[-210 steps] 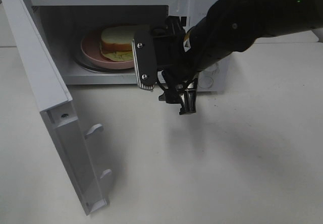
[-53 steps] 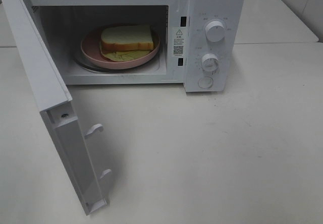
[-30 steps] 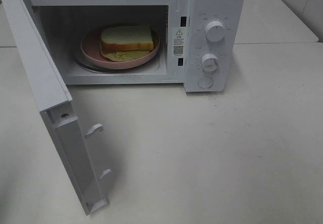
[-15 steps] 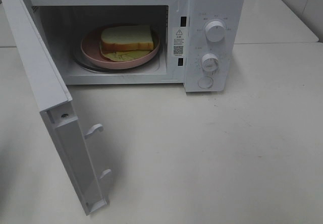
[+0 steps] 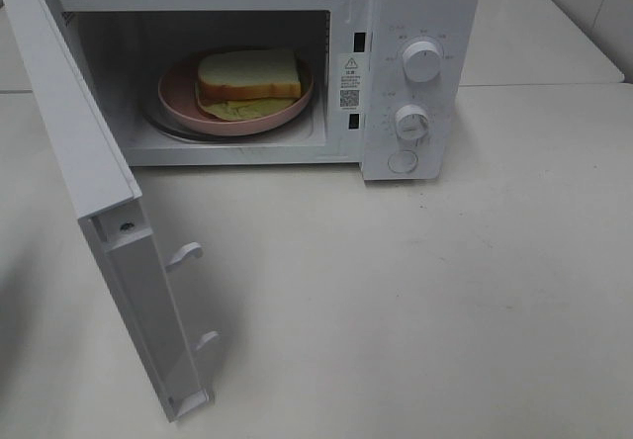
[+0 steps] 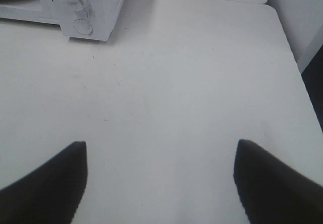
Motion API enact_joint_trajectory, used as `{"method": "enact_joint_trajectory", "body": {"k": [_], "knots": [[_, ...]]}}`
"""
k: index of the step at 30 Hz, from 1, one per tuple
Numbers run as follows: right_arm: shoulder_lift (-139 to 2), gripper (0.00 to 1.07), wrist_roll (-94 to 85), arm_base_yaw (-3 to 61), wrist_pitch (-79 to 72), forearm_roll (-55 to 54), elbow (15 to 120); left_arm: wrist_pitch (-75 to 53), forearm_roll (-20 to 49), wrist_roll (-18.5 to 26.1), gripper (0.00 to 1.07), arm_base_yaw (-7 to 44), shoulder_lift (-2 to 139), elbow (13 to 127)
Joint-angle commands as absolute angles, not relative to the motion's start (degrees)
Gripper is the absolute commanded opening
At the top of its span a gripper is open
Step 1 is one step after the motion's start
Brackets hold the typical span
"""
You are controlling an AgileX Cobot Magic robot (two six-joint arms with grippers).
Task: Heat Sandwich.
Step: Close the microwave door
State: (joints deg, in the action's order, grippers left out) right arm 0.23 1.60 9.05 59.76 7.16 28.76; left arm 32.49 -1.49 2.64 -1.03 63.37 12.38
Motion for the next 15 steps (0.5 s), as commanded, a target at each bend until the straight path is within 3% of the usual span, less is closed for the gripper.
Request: {"method": "enact_joint_trajectory", "body": {"k": [1, 6, 15], "knots": [[1.72, 0.76, 1.26, 8.65, 59.19, 7.10, 28.71, 39.19, -7.28, -1.20, 0.00, -0.69, 68.58, 12.32], [1.72, 0.76, 1.26, 8.65, 59.19, 7.10, 28.71, 46.64, -10.49, -5.10, 0.00, -0.06, 75.46, 13.12], [1.72, 0.76, 1.26, 8.65, 59.19, 7.10, 28.71, 49.96, -11.40, -2.23, 0.00, 9.40, 85.20, 18.28]]}}
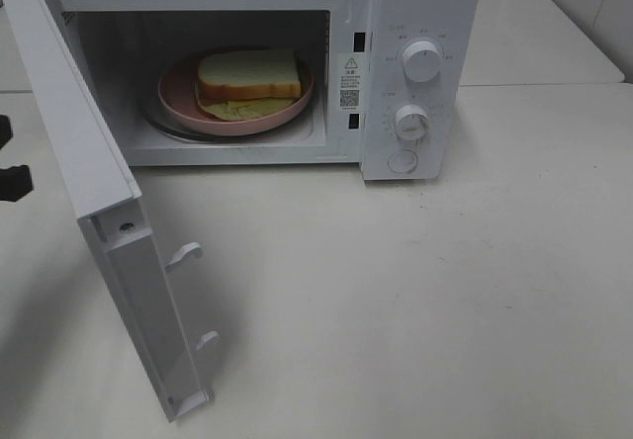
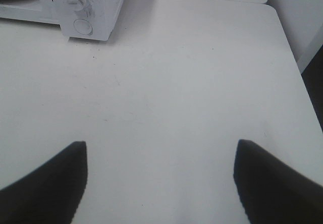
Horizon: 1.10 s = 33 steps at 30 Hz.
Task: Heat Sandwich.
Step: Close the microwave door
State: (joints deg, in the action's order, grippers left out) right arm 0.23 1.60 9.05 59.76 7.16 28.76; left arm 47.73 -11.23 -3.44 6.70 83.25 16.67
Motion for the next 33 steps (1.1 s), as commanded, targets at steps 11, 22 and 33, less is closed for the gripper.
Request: {"method": "enact_joint_trajectory", "body": {"k": [11, 22, 33], "knots": [[1.72, 0.76, 1.26, 8.65, 59.19, 7.10, 28.71, 52.54, -3.84, -0.63, 0.00, 20.28, 92.93, 23.38], [1.72, 0.76, 1.26, 8.65, 59.19, 7.10, 28.71, 52.54, 9.63, 4.24, 0.00, 30.65, 99.12, 29.56], [1.72, 0.76, 1.26, 8.65, 59.19, 7.10, 28.71, 50.08, 17.02, 6.07, 0.00, 37.64, 106.86, 40.97]]}}
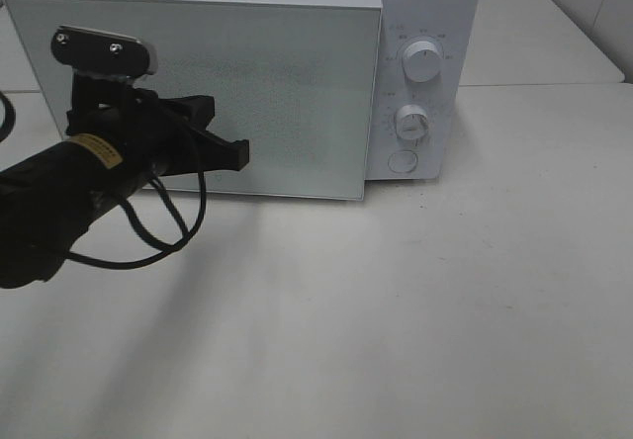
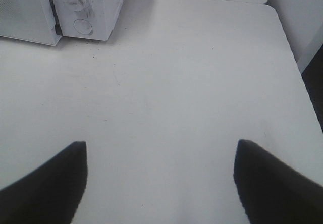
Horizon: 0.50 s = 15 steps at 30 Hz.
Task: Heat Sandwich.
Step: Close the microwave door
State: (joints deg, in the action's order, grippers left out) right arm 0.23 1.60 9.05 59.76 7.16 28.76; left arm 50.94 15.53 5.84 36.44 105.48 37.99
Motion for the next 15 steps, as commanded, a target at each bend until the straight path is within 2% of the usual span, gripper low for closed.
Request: {"method": "enact_joint_trajectory", "body": {"k": [1, 10, 15], "knots": [[1.72, 0.76, 1.26, 8.65, 59.19, 7.10, 28.71, 49.27, 17.25, 6.07, 0.00, 38.04, 107.54, 42.23], [1.72, 0.76, 1.26, 8.65, 59.19, 7.10, 28.71, 45.49, 21.20, 6.53, 0.00, 40.28, 113.85, 53.57], [1.72, 0.76, 1.26, 8.65, 59.19, 7.10, 28.71, 44.06, 21.26, 6.76, 0.00, 40.97, 115.57, 57.93]]}}
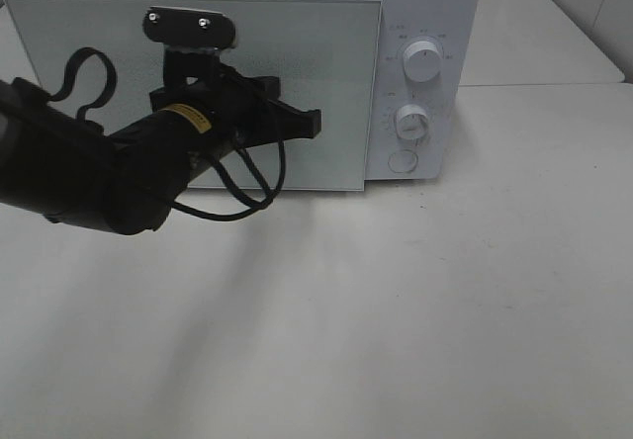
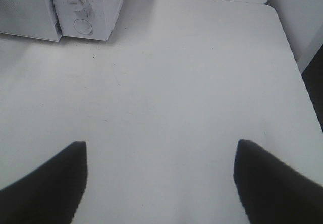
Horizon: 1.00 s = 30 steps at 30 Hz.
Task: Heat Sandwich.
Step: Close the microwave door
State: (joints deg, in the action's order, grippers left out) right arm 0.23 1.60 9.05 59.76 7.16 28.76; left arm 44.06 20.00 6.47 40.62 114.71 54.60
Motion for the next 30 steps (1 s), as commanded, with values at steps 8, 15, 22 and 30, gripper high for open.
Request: {"method": "enact_joint_trajectory", "body": {"k": [8, 15, 22, 30], "knots": [[1.72, 0.76, 1.26, 8.65, 59.19, 7.10, 28.71, 41.08, 21.31, 7.62, 0.00, 40.97, 118.60, 65.95], [1.72, 0.76, 1.26, 8.65, 59.19, 7.10, 28.71, 39.30, 27.22, 12.26, 0.00, 40.79, 119.86, 69.61], [1.72, 0.76, 1.26, 8.65, 59.19, 7.10, 28.71, 38.10, 27.73, 14.44, 0.00, 41.25, 119.81, 69.67], [1.72, 0.76, 1.26, 8.65, 59.19, 7.10, 28.71, 36.78, 27.73, 14.44, 0.00, 41.25, 119.63, 69.61]]}}
